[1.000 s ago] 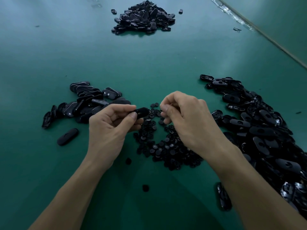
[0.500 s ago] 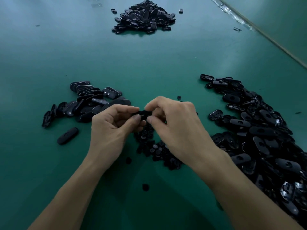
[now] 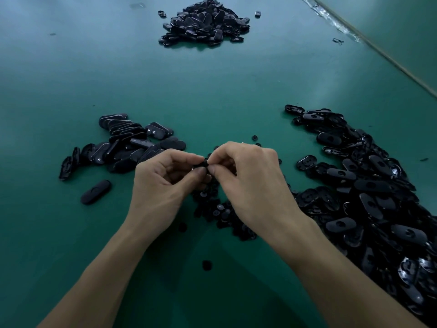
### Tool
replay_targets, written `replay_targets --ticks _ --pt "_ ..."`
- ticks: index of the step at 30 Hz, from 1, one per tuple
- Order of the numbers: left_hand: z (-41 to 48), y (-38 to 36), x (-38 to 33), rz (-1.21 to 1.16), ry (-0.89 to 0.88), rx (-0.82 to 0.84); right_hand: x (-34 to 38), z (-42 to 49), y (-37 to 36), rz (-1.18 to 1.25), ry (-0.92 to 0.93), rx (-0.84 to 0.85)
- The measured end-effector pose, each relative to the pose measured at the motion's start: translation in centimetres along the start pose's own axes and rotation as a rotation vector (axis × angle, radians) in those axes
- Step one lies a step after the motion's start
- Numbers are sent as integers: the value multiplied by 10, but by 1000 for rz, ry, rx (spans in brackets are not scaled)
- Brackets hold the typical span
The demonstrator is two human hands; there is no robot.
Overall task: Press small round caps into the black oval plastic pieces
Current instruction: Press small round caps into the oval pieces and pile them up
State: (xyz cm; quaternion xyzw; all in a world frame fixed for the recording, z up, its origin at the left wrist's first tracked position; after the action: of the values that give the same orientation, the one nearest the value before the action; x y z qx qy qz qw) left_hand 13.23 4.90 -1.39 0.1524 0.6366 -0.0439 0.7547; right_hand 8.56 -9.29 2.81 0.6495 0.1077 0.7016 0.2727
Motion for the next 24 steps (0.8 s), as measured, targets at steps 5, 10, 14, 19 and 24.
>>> replay_targets --ticks 5,10,14,19,24 --pt "0 0 -1 -1 12 1 2 -1 -3 4 -17 1" --pt "-1 0 -2 20 10 20 4 -2 -5 25 -32 7" --pt "0 1 -3 36 3 41 5 -2 -6 3 -37 3" --pt "-1 0 -2 174 -58 53 7 -4 -9 -25 -45 46" --pt "-1 0 -2 257 -104 13 11 -6 -9 -92 -42 92"
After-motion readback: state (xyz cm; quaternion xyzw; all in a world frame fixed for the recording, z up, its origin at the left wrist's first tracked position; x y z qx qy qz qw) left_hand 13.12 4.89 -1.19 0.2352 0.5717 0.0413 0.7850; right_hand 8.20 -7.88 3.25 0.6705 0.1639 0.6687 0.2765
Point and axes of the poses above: each hand's wrist, its own z-axis towards the middle knuckle, its own y-axis out of the back of the hand, x = y × z, the point moved 4 cm from there along z, towards the middle knuckle, and after that the axes turned 13 degrees about z, right-handed, at the moved point
